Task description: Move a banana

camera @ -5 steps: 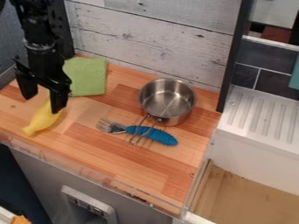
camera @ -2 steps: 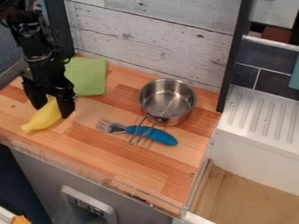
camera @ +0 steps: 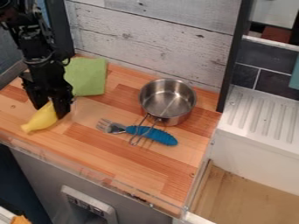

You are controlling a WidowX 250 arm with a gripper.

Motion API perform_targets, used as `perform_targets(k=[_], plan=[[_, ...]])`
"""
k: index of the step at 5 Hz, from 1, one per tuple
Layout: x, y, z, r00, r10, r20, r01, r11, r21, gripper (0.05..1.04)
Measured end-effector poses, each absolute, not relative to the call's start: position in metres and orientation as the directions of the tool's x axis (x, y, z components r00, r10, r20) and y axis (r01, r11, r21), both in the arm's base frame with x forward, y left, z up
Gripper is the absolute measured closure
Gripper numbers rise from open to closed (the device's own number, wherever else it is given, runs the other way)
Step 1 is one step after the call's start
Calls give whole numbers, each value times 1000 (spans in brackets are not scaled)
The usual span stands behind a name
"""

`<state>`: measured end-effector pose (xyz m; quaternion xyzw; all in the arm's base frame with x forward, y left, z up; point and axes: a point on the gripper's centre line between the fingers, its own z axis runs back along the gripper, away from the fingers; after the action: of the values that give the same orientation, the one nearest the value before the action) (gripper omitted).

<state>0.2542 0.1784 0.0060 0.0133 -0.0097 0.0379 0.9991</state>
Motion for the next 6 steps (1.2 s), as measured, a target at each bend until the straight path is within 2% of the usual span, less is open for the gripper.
perform_targets(k=[1, 2, 3, 4, 5, 6], plan=[[252, 178, 6, 998, 66, 19, -66, 997, 37, 540], [250, 177, 8, 999, 48, 23, -50, 997, 60, 541], [254, 175, 33, 999, -18, 49, 10, 985, 171, 541], [258, 167, 59, 997, -33, 75, 17, 979, 206, 541], [264, 137, 89, 989, -43, 144, 16, 983, 184, 541], [259, 99, 98, 984, -55, 171, 24, 984, 179, 541]])
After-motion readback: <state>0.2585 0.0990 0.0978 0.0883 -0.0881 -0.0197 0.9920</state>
